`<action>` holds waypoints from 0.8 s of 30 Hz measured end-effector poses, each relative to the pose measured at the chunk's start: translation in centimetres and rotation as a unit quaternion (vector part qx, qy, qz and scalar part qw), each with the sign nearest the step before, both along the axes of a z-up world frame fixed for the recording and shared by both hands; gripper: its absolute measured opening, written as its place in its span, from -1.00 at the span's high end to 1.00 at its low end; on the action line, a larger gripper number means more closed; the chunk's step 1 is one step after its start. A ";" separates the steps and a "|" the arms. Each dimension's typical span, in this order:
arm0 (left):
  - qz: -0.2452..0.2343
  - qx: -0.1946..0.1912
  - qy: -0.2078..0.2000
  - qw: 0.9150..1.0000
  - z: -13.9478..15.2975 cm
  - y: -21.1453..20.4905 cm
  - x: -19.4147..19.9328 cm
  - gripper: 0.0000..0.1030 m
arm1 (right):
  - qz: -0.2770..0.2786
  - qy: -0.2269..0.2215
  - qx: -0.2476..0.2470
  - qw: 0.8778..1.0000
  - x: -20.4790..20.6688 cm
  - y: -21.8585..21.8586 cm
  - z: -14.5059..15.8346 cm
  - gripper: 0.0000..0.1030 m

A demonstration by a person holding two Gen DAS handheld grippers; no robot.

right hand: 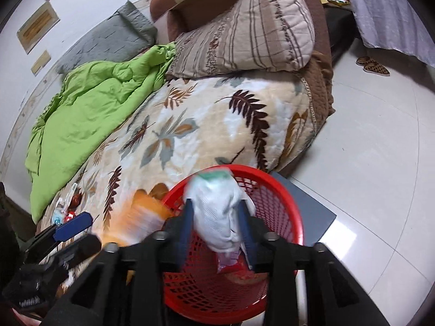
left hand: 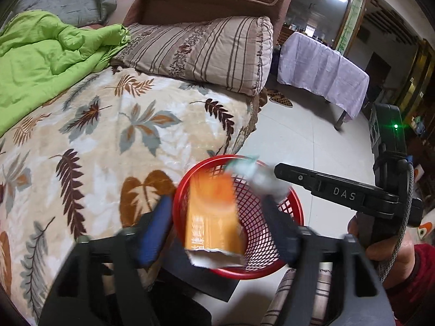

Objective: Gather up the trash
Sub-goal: 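Carry the glove and orange box over the red wastebasket and release both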

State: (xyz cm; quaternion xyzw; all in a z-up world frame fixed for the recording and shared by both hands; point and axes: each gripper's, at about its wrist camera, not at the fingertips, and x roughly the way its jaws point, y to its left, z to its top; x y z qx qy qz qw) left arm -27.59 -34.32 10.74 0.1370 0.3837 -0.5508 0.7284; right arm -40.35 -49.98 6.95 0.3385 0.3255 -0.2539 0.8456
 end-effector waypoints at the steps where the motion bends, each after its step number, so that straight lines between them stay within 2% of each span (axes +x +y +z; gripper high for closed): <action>1: 0.000 -0.003 -0.001 1.000 0.1 0.1 -0.1 -0.48 | -0.006 0.000 -0.006 1.000 -0.2 -0.1 0.2 0.05; 7: 0.032 -0.004 -0.011 0.999 0.5 2.7 1.1 -0.49 | 0.016 -0.011 -0.015 1.000 1.0 0.6 1.0 0.05; 13: 0.112 -0.002 0.000 0.994 0.3 8.5 4.7 -0.49 | 0.081 -0.018 -0.009 0.997 5.5 3.8 1.2 -0.02; 19: 0.200 -0.009 0.001 0.980 0.4 15.8 8.5 -0.49 | 0.169 -0.026 -0.010 0.985 11.2 9.1 1.3 -0.02; 24: 0.268 -0.013 -0.009 0.963 0.6 21.9 10.9 -0.49 | 0.239 -0.020 -0.017 0.971 15.5 13.8 1.4 -0.02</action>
